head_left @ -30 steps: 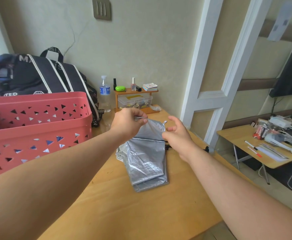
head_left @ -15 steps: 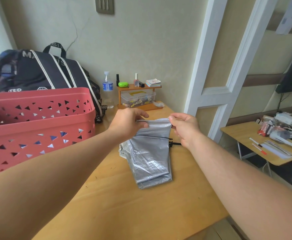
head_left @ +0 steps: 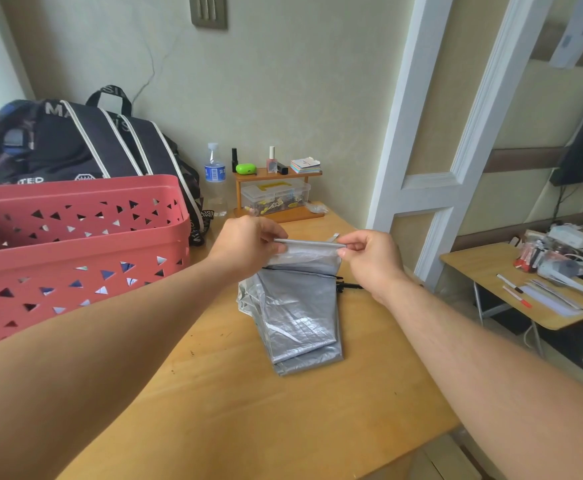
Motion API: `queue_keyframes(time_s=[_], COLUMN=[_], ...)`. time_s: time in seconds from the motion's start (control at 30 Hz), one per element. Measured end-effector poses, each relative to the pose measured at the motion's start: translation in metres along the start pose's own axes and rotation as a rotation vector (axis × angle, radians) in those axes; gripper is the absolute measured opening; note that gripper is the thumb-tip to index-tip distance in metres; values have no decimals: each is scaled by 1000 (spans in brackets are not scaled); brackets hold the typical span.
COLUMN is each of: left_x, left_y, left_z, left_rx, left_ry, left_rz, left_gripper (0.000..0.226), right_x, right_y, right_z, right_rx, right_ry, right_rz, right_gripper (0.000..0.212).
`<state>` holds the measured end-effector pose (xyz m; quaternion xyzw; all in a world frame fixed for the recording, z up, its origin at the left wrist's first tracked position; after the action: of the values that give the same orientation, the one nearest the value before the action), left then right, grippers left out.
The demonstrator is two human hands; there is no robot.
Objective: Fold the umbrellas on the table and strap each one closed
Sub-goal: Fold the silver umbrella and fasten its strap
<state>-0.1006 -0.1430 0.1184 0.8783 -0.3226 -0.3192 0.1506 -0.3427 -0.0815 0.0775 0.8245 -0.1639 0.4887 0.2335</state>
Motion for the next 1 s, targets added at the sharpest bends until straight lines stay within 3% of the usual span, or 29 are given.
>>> queue_keyframes(time_s=[0.1, 0.23, 0.3, 0.4, 0.5, 0.57, 0.63, 0.7, 0.77, 0.87, 0.93, 1.0], left_x=[0, -4, -8, -9, -2, 0, -5, -13, -18, -4, 4, 7], left_y=[0, -5, -12, -25, -42, -50, -46, -38, -34, -39, -43, -47], left_z=[0, 1, 3, 9, 28, 41, 44, 50, 71, 106, 120, 129], left_rx=[-16, 12, 81, 201, 459, 574, 490, 383, 411, 485, 455, 414], left_ry=[-24, -70, -81, -64, -27, 80, 172, 220, 245, 248, 278, 329], left_rz=[-6, -10, -5, 11, -28, -44, -31, 2, 51, -9, -30, 12], left_gripper=[5, 4, 4, 4, 12, 34, 49, 47, 46, 46, 39, 45], right_x=[7, 23, 29, 33, 15, -2, -15, -22, -24, -25, -30, -36], right_y=[-5, -18, -24, -49, -84, -99, -107, -112, -117, -119, -118, -117], right_z=[2, 14, 18, 24, 35, 44, 53, 58, 60, 61, 61, 59], right_rx=[33, 140, 130, 76, 58, 105, 160, 213, 265, 330, 383, 464], right_ry=[-108, -346, -486, -687, -752, -808, -869, -893, -879, -840, -821, -789], right_rz=[-69, -223, -329, -598, -826, -857, -854, -850, -857, -856, -800, -675], right_gripper=[30, 62, 53, 19, 19, 18, 18, 20, 21, 10, 4, 14])
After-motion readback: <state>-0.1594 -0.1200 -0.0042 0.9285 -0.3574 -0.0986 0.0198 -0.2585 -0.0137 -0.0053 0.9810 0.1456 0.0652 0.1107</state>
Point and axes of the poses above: each hand's wrist, its own y-axis towards the middle knuckle, its own z-axis out of the palm, x = y × z, the point moved 8 cm from there along y, towards the middle knuckle, and after that the axes turned 7 degrees about z, right-handed, at the moved point
